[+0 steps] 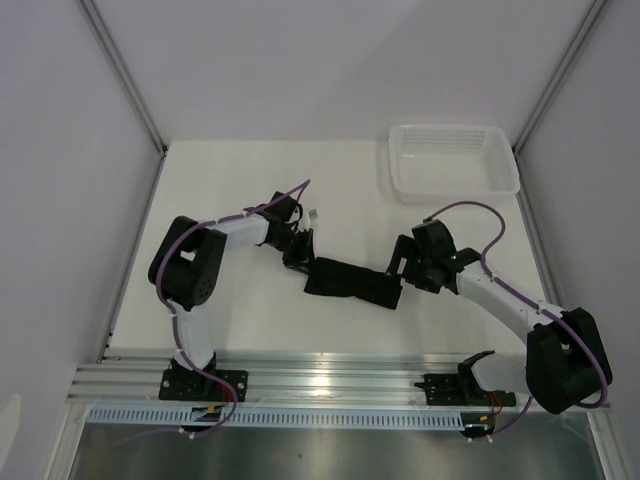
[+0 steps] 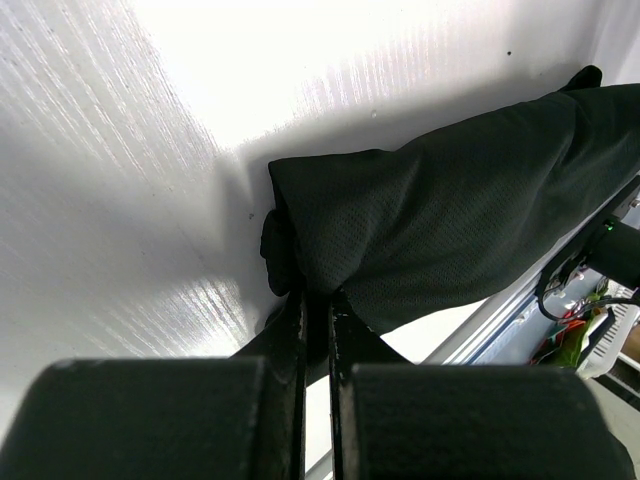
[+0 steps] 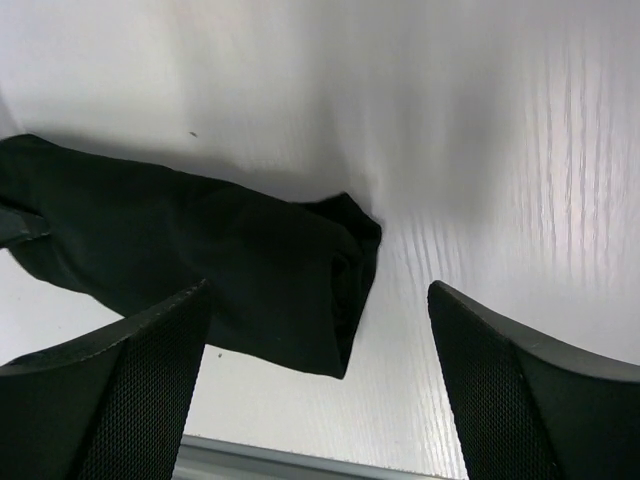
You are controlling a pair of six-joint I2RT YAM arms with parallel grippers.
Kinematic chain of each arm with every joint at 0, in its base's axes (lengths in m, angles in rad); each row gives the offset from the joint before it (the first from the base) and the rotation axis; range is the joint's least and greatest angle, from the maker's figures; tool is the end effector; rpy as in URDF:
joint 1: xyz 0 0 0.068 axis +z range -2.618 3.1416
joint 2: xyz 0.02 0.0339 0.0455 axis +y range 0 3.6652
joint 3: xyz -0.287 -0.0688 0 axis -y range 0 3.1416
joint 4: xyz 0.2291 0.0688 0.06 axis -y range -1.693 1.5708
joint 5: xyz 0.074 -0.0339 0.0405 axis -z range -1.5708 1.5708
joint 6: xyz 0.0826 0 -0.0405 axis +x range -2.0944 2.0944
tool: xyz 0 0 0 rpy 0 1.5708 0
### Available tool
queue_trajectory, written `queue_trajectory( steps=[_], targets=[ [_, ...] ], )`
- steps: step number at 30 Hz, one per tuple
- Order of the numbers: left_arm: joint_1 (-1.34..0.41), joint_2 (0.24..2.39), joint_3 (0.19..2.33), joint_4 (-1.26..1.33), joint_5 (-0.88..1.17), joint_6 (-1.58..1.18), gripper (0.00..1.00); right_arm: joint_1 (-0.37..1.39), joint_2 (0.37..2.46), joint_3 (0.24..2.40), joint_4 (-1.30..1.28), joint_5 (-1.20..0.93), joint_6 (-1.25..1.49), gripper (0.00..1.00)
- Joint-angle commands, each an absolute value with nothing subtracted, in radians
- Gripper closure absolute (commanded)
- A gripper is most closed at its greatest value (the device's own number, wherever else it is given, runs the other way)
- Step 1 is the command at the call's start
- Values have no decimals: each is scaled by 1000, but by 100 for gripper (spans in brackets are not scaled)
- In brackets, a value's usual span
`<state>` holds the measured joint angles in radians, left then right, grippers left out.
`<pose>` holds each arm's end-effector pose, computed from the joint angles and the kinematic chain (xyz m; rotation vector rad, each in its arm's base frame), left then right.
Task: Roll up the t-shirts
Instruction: Place the rolled tshirt into the container
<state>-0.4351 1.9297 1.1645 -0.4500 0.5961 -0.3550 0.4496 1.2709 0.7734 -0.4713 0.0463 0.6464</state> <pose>0.3225 -0.2010 0.1333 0.2736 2.8656 -1.0137 0.2302 0.1069 0.2021 0.2719 2.5660 0.3663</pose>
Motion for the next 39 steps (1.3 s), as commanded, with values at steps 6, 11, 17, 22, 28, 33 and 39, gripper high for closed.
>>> queue_trajectory(
  steps=[6,11,17,22,28,33,39],
  targets=[
    [-425,1885,1157,-448,560,-319,99,411,1307,620,-336,-69,776,14],
    [-425,1882,1158,-446,558,-321,99,391,1371,581,-206,-121,753,19],
    [-426,1879,1155,-452,554,-314,99,390,1436,574,-196,-150,761,37],
    [-425,1878,1161,-457,551,-308,99,380,1416,563,-227,-127,756,54],
    [-423,1875,1166,-459,548,-304,99,364,1378,545,-183,-139,723,74],
    [-423,1871,1166,-459,541,-291,99,364,1367,551,-164,-161,672,79],
    [-423,1862,1167,-453,558,-281,99,364,1381,543,-120,-176,634,100]
  ],
)
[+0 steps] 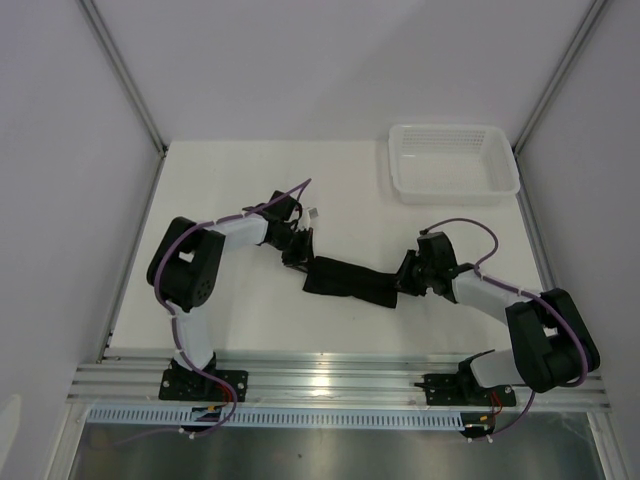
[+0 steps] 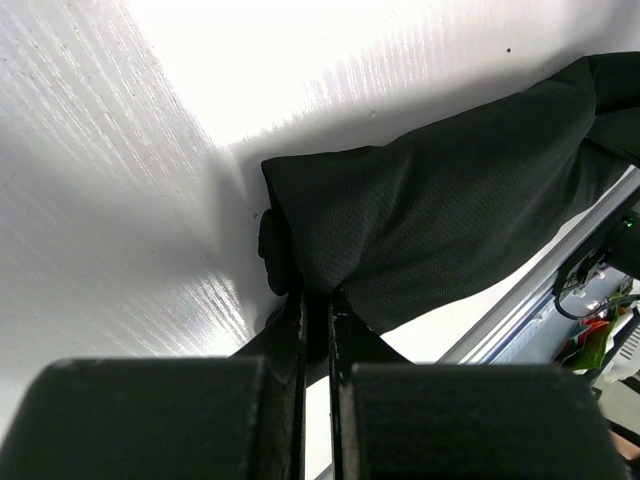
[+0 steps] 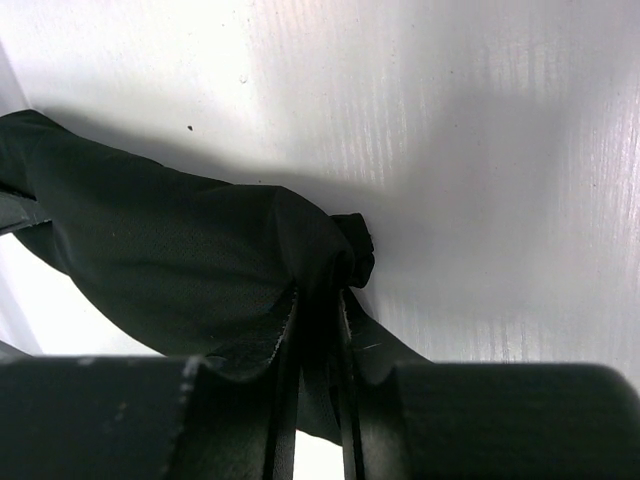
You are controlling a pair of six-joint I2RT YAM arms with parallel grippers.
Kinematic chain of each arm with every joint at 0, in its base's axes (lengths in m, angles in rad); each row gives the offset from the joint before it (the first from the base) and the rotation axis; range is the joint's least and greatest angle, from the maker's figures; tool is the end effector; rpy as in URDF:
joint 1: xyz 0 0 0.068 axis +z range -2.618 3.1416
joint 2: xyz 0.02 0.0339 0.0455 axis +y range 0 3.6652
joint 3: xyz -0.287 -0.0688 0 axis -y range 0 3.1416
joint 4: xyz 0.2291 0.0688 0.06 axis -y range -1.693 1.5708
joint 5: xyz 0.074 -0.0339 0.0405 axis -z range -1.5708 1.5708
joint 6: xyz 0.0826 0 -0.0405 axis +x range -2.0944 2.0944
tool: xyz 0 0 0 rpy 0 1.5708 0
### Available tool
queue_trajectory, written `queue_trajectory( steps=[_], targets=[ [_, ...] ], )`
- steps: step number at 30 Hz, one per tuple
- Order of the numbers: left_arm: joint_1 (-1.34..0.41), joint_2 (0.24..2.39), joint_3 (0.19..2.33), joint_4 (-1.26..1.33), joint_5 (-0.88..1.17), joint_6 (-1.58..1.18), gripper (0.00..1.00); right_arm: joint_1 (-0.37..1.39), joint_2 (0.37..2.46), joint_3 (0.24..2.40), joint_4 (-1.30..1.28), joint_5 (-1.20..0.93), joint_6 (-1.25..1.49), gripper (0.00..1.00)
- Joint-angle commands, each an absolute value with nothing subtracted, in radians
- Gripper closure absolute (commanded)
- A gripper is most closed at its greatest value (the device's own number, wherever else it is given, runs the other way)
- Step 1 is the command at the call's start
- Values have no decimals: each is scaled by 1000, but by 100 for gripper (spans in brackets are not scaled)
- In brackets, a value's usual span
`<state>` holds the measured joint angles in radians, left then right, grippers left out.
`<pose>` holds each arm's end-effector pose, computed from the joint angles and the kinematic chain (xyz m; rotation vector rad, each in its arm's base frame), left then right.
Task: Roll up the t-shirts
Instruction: Place the rolled tshirt into the container
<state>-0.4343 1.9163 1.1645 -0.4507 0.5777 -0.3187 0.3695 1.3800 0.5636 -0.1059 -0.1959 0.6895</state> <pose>0.3231 -0.1996 0.1373 0.3224 2.8382 -0.9835 0.2365 0.1088 0.1459 0.3294 2.5801 0.6618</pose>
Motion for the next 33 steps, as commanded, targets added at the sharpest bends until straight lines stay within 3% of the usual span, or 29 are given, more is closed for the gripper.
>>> queue_trajectory(
  steps=[1,33],
  targets=[
    [-423,1862,1167,-456,563,-269,99,364,1378,545,-120,-173,627,100],
    [-448,1799,1399,-551,574,-181,99,361,1276,782,-241,-94,384,100]
  ],
)
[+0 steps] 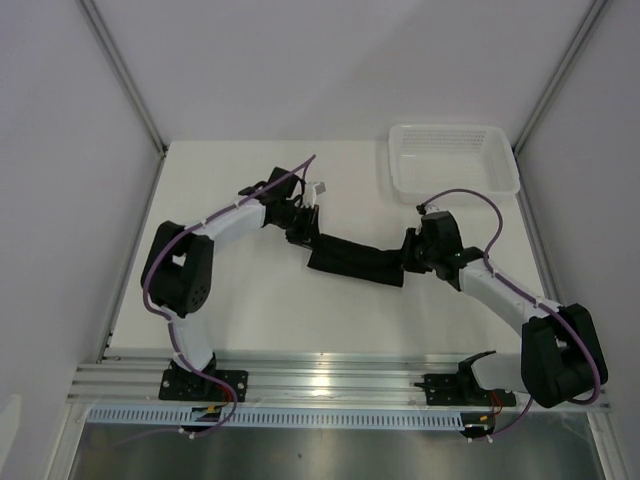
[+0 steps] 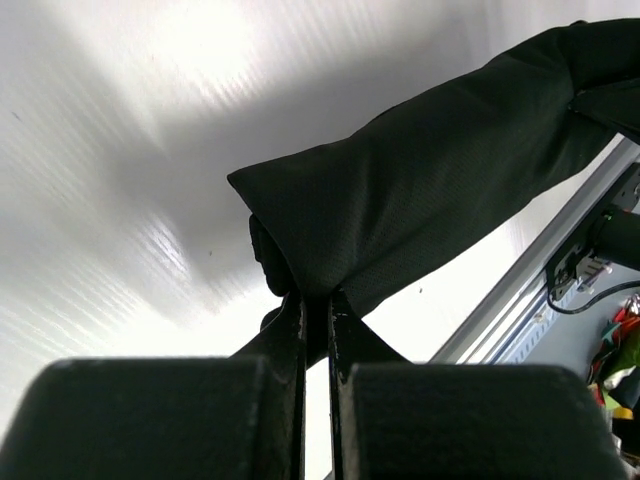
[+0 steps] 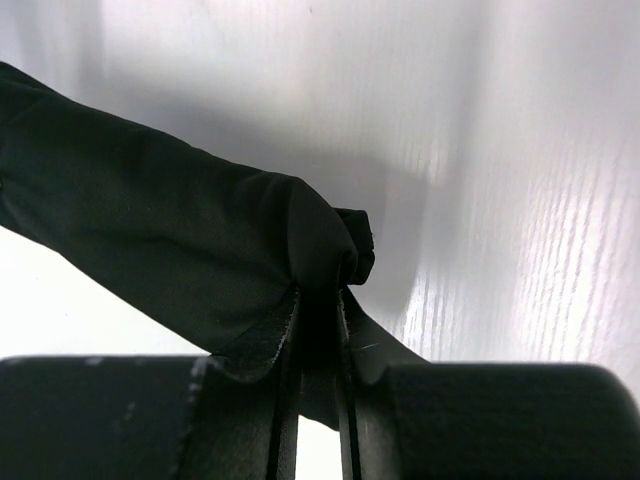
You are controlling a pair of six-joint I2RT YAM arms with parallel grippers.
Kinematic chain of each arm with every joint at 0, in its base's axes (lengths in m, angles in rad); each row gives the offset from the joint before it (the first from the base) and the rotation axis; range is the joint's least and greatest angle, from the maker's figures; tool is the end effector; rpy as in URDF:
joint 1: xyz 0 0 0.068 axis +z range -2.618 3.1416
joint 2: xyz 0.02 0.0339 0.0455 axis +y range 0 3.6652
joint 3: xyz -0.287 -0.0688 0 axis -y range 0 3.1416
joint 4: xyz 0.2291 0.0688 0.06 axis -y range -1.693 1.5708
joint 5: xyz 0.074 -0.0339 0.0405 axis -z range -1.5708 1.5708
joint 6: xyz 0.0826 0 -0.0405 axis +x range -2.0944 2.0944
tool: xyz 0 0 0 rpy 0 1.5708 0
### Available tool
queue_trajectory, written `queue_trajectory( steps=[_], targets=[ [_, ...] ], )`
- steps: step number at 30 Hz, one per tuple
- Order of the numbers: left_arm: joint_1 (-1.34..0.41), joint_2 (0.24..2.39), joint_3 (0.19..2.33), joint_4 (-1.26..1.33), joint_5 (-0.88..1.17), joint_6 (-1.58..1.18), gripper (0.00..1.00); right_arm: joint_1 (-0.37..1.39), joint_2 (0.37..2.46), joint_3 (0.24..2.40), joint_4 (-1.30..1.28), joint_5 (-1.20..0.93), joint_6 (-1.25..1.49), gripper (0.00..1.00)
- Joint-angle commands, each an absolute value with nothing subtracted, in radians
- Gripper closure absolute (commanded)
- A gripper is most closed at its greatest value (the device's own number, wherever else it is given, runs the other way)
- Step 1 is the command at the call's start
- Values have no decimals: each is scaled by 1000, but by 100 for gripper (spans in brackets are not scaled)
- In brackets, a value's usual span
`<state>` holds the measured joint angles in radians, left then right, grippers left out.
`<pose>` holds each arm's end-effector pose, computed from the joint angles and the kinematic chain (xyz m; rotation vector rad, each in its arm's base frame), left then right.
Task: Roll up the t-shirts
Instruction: Place the rolled tshirt into the container
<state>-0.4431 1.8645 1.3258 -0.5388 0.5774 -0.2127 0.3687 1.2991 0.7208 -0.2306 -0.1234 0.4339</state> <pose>0.3405 -0.2115 0.1960 0.5103 2.6558 -0.9770 0.2531 0.1087 0.2021 0.0192 2.4368 0.5197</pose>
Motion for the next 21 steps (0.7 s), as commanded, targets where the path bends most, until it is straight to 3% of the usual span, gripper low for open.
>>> queue_trajectory(
  steps=[1,12,21],
  targets=[
    [-448,1798,1407,-555,574,-178,99,359,1284,793,-244,-92,376,100],
    [-454,1809,1577,-563,560,-153,99,278,1341,968,-235,-98,267,100],
    [-491,1945,1871,-538,542,-178,99,193,1459,1132,-187,-81,203,100]
  ],
)
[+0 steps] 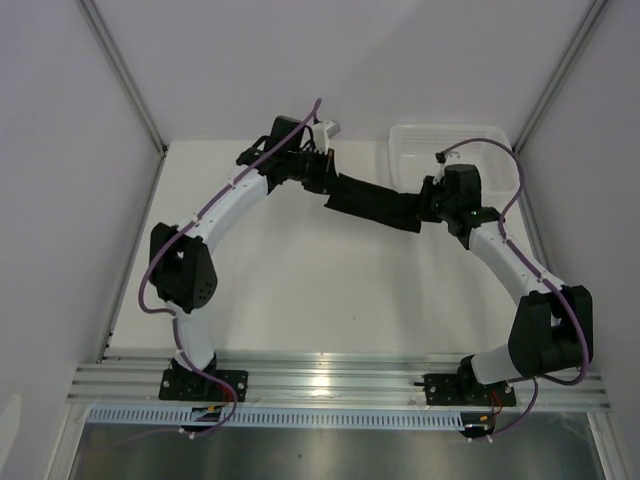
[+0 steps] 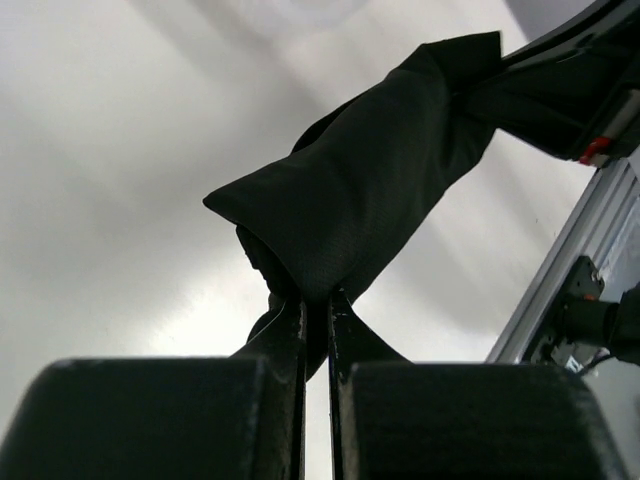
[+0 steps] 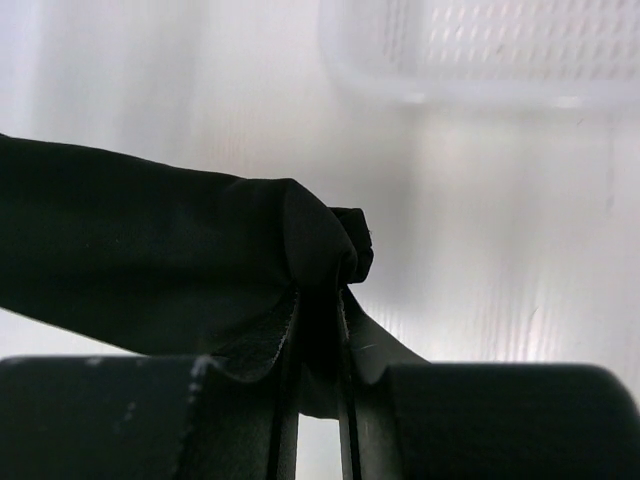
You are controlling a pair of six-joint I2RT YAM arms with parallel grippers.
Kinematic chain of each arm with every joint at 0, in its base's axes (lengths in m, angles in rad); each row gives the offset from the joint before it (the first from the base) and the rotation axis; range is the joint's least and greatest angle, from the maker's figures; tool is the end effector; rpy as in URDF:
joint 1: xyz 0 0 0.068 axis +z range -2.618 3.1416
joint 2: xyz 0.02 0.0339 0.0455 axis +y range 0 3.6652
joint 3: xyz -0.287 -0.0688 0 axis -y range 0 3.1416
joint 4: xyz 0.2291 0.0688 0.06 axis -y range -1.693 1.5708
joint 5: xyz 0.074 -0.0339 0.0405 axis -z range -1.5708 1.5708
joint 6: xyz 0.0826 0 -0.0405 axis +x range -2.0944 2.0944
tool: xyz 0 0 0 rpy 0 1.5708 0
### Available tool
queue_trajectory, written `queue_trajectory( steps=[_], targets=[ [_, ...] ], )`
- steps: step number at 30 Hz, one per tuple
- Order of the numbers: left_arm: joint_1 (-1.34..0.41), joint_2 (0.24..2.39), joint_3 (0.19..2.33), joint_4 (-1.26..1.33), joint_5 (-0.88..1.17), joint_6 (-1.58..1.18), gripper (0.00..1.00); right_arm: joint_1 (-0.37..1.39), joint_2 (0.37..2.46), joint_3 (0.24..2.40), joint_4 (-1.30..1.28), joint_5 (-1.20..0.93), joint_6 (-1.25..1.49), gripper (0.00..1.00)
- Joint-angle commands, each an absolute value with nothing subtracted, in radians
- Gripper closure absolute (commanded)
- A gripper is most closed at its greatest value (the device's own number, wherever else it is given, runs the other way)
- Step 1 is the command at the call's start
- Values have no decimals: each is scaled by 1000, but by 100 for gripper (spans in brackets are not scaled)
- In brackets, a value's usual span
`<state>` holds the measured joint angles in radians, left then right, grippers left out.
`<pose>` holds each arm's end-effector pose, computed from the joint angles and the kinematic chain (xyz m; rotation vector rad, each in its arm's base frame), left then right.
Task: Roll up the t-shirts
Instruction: Place the rolled tshirt into the container
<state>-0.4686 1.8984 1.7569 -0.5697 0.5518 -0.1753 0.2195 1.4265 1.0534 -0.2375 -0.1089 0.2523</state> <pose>0.3882 -0.2450 0.3181 0.6367 2.2506 -0.9594 0.3317 0.0832 0.2804 -0.0264 2.2033 0.3848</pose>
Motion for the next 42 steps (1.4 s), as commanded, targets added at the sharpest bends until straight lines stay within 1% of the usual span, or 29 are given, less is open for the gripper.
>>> queue_trajectory(
  steps=[1,6,7,10,20,26,34,42],
  targets=[
    [-495,1959,1894,-537,532,-184,99,177,1469,1149,-183,-78,195,100],
    [-529,2069,2061,-519,519,-210,99,123,1543,1250,-147,-75,170,100],
    [-535,2113,2139,-518,515,-221,99,108,1571,1265,-132,-72,166,100],
    [-554,2196,2245,-502,508,-232,99,91,1636,1327,-104,-67,150,100],
    [-592,2437,2499,-393,453,-275,99,20,1824,1453,35,-46,135,100],
    [-597,2519,2568,-307,422,-276,99,9,1931,1526,94,-43,133,100],
    [-597,2537,2572,-317,402,-253,99,9,2088,1621,92,-101,170,100],
    [-569,2528,2575,-353,400,-238,99,47,2088,1577,98,-135,196,100]
  ],
)
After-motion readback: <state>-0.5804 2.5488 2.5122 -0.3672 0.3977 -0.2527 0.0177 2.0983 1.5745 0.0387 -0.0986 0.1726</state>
